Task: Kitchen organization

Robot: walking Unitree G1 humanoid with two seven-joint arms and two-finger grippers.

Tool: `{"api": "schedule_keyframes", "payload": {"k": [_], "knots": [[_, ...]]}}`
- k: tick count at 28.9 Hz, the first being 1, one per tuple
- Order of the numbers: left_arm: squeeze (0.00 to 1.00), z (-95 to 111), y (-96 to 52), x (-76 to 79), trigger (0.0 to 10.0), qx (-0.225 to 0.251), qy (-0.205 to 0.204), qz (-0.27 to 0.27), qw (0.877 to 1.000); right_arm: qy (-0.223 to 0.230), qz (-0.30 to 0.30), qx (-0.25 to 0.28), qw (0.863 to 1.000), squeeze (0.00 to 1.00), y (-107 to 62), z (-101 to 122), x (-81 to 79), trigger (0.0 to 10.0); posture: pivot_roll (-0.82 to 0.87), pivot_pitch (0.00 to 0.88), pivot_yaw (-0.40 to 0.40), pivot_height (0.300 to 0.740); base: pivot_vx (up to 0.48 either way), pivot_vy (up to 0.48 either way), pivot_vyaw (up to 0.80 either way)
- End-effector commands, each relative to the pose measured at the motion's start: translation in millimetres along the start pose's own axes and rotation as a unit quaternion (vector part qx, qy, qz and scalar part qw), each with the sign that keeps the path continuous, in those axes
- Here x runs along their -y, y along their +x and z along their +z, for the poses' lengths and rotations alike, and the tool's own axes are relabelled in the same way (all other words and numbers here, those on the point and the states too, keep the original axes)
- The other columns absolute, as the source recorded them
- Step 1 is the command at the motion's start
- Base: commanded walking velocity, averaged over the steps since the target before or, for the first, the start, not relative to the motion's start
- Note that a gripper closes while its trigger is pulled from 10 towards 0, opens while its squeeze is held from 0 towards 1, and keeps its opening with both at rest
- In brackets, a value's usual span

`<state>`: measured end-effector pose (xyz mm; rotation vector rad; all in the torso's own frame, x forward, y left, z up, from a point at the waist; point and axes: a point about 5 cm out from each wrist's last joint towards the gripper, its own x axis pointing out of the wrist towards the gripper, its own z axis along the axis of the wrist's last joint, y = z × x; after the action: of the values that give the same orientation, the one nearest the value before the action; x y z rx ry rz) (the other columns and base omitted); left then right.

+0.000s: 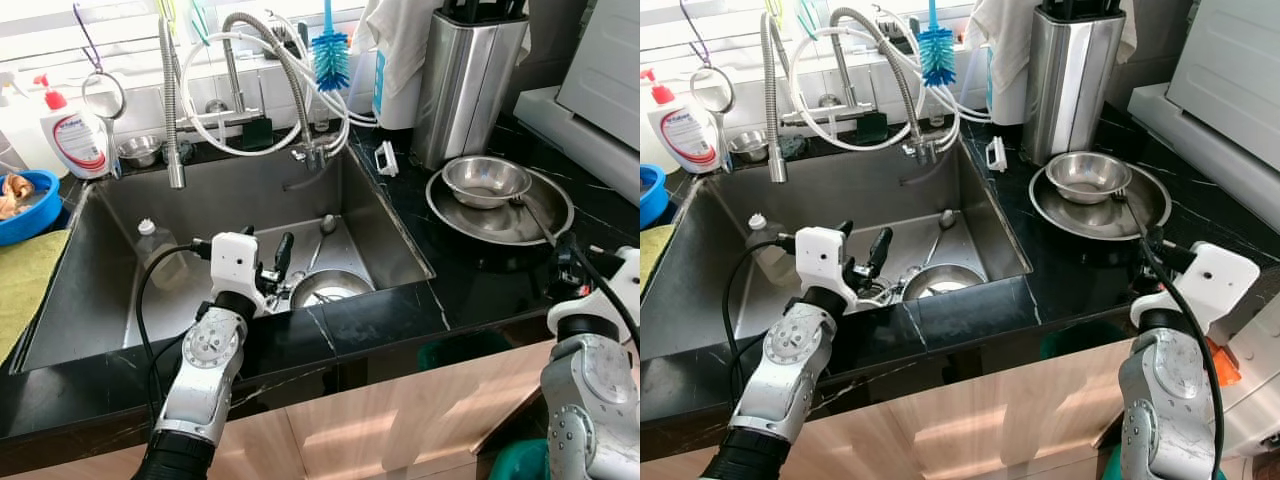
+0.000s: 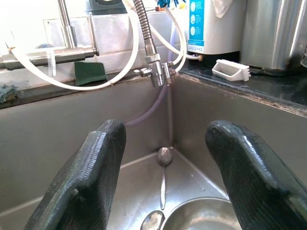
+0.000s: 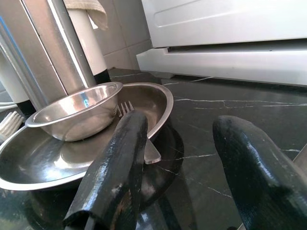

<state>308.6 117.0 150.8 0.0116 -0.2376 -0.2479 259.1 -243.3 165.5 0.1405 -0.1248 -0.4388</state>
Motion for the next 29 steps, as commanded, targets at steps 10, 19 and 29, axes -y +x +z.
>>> {"api": "schedule_keyframes", "payload": {"k": [10,19,29], "knots": [[0.00,-2,-2.2,-2.3,10.0,-0.005,0.008,-0.001,1.000,-0.004,0.049,-0.036,0.998,0.00,-0.3,-11,-16.7,10.0,-0.12,0.000,0.081,0.740,0.000,0.000,0.00],[0.00,-3,-2.5,2.5,10.0,-0.006,0.005,-0.011,1.000,-0.001,0.061,-0.035,0.998,0.00,2.1,-11,-24.4,10.0,-0.13,0.000,0.087,0.740,0.000,0.000,0.00],[0.00,-2,-0.6,2.0,10.0,-0.004,0.006,-0.013,1.000,-0.004,0.056,-0.033,0.998,0.00,5.2,-9,-23.2,10.0,-0.13,0.000,0.086,0.740,0.000,0.000,0.00]]}}
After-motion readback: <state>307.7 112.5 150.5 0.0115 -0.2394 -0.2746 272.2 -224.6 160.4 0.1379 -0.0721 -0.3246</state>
